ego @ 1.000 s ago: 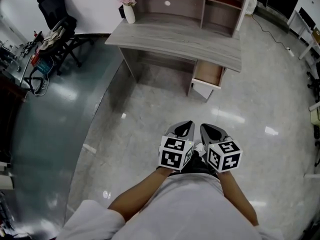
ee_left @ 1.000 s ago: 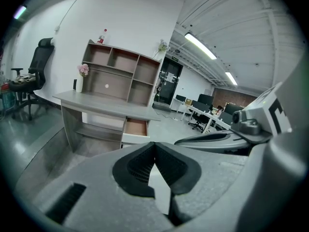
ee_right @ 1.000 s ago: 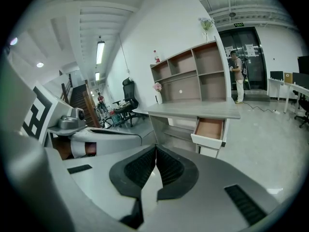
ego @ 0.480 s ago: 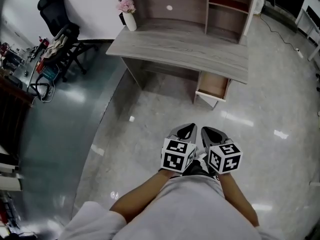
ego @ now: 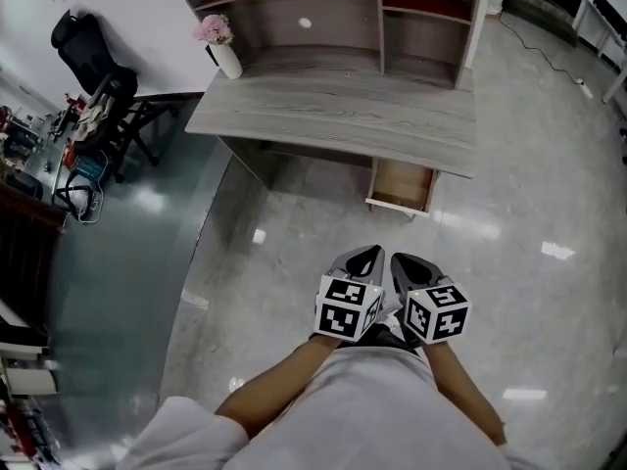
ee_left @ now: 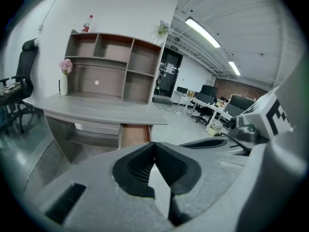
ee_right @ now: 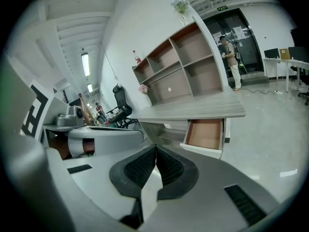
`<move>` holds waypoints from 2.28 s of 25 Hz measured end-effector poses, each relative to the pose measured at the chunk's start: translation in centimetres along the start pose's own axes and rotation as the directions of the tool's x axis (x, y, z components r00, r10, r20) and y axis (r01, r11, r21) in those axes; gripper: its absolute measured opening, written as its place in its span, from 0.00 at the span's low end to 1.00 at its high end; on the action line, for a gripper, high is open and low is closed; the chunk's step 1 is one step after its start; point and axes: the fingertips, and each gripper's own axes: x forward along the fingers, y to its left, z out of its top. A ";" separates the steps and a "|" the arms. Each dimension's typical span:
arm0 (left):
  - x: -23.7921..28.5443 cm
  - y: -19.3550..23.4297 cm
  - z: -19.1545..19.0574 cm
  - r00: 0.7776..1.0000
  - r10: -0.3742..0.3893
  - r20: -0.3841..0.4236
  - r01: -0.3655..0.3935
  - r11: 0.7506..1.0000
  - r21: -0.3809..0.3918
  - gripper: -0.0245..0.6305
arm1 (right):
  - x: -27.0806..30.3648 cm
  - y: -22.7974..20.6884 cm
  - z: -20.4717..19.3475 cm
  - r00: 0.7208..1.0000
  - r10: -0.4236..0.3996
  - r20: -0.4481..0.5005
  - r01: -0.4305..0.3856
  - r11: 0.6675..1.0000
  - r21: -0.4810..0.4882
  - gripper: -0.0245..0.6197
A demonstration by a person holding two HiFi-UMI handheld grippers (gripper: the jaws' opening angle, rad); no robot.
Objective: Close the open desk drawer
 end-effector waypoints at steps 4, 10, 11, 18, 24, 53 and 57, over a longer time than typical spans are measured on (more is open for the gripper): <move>2.3 -0.9 1.6 1.000 -0.019 0.002 0.019 0.999 0.034 0.04 | -0.1 -2.8 1.3 0.999 -0.022 0.045 0.020 0.999 0.042 0.04; 3.8 0.3 3.2 1.000 -0.020 0.001 0.020 0.999 0.029 0.04 | 0.1 -5.1 2.1 0.995 -0.059 0.076 0.050 0.992 0.114 0.04; 4.2 0.5 3.3 1.000 -0.026 -0.003 0.026 0.999 0.027 0.04 | 0.3 -5.4 2.0 0.995 -0.064 0.077 0.054 0.991 0.125 0.04; 7.5 2.1 3.8 0.992 -0.114 -0.055 0.117 0.990 0.073 0.04 | 3.3 -7.7 2.0 0.987 -0.137 0.088 0.114 0.966 0.230 0.04; 10.9 4.0 4.4 0.973 -0.192 -0.126 0.209 0.967 0.143 0.04 | 6.4 -9.3 2.3 0.972 -0.218 0.085 0.181 0.930 0.321 0.04; 21.3 12.0 -1.4 0.896 -0.320 -0.309 0.400 0.883 0.245 0.04 | 18.1 -16.9 -6.6 0.905 -0.410 0.114 0.175 0.603 0.778 0.04; 21.3 12.8 -1.8 0.901 -0.312 -0.302 0.391 0.885 0.251 0.04 | 18.6 -17.2 -7.4 0.895 -0.420 0.150 0.115 0.542 0.833 0.13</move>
